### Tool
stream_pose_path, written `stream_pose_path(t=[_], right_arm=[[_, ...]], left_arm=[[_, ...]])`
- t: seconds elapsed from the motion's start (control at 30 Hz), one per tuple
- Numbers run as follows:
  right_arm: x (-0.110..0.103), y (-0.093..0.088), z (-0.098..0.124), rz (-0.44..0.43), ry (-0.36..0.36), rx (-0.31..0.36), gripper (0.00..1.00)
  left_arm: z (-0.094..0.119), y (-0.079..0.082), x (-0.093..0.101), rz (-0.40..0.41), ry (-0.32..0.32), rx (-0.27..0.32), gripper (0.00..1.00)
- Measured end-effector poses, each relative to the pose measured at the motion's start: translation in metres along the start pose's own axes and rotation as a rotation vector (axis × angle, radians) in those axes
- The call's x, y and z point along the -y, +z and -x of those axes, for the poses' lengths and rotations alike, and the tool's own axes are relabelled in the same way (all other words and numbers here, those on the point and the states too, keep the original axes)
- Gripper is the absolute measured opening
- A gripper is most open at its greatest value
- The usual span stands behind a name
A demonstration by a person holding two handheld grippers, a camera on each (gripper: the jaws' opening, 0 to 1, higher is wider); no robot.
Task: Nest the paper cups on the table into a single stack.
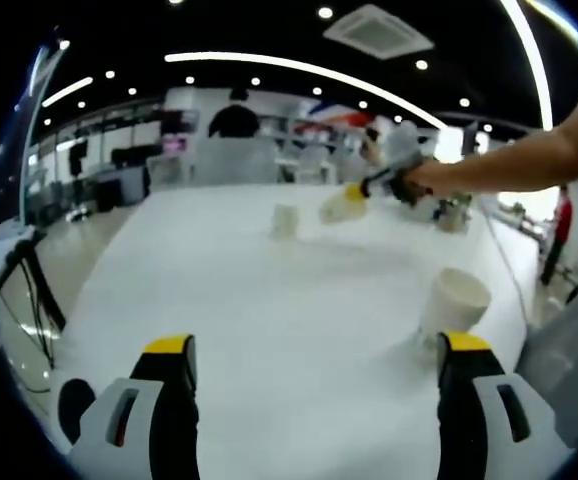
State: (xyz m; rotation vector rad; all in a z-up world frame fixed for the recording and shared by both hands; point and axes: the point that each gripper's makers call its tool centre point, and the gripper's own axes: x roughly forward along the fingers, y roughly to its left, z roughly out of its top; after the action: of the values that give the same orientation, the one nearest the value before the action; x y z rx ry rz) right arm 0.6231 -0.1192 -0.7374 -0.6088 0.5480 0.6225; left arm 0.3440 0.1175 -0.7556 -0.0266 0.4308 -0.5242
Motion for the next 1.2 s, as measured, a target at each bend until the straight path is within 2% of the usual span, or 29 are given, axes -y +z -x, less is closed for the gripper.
stream_pose_path(t=[0.27,0.4,0.43,0.7,0.87,1.2], right_arm=[[0.0,0.02,0.023,0.01,0.066,-0.039,0.0],[-0.006,0.03,0.037,0.08,0.122,-0.085,0.0],[-0.009,0.031,0.04,0.083,0.149,-0.099,0.0],[-0.017,0.03,0.058,0.06,0.232,-0.203,0.0],[-0.026,0.028,0.068,0.085,0.299,-0.253,0.0],[-0.025,0.046,0.079,0.05,0.286,-0.256,0.0]], left_arm=[[0.004,0.006,0.005,-0.011,-0.01,0.015,0.98],[0.006,0.005,0.006,-0.014,-0.016,0.011,0.98],[0.007,0.005,0.006,-0.018,-0.018,0.009,0.98],[0.008,0.008,0.009,-0.042,-0.038,0.008,0.98],[0.011,0.01,0.014,-0.054,-0.045,0.009,0.98],[0.021,0.013,0.02,-0.079,-0.048,0.007,0.98]])
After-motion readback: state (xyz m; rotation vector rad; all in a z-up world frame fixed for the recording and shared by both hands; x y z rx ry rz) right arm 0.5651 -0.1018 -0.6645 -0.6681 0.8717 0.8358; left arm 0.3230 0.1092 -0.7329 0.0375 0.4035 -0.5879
